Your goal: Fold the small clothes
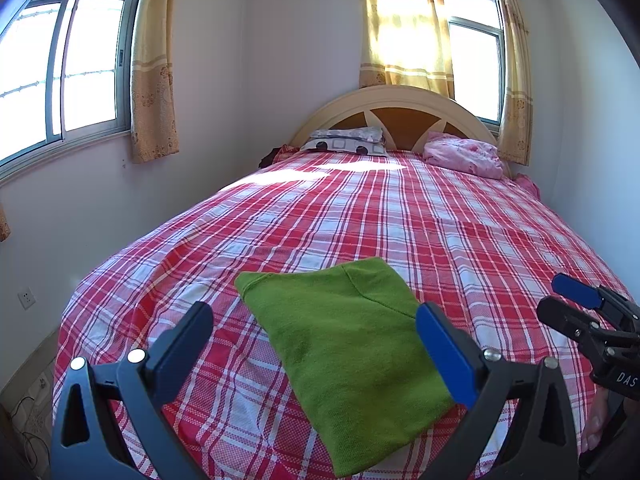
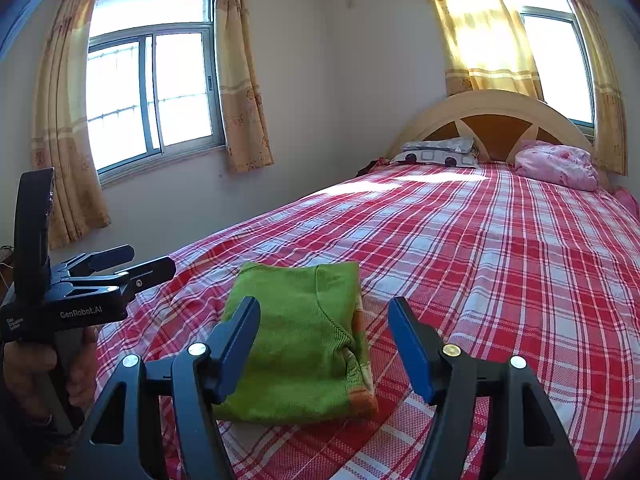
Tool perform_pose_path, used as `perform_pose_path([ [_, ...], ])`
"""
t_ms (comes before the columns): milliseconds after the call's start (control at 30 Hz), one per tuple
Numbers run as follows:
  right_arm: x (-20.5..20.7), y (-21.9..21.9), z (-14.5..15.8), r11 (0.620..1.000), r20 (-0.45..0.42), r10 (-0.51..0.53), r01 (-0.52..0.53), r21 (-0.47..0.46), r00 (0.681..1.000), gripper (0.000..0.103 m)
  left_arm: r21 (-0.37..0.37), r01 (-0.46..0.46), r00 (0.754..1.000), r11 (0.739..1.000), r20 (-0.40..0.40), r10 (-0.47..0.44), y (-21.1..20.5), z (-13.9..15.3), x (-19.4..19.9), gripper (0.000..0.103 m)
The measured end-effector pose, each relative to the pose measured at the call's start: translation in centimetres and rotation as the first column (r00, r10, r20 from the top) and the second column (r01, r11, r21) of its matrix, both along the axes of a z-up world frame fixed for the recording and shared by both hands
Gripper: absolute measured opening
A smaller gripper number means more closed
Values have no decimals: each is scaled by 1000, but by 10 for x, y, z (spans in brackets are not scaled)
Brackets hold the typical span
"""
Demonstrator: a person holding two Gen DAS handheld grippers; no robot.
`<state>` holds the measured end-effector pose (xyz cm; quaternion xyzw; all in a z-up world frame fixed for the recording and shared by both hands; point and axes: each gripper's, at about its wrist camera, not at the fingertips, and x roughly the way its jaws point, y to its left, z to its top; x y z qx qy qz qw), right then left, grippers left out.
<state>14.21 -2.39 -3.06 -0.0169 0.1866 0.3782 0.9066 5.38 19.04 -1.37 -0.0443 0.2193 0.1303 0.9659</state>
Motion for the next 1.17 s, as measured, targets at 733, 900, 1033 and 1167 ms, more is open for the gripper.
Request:
perform_pose_path([
  [733, -3, -1, 1, 1000, 7, -3, 3, 5, 1000, 67, 26, 7, 1000, 1000, -21, -7, -2, 1, 2, 103],
  [900, -4, 1, 0, 1000, 2, 3, -3, -2, 1000, 67, 30, -21, 999, 999, -28, 22, 2, -2, 5, 103],
  [1033, -4, 4, -2, 1000, -6, 10, -10, -11, 1000, 67, 38, -42, 999, 998, -24, 43, 6, -4, 4, 103],
  [1167, -4, 5, -4, 1000, -8, 15, -15, -19, 1000, 67, 45, -42, 999, 998, -21, 43, 6, -5, 5, 103],
])
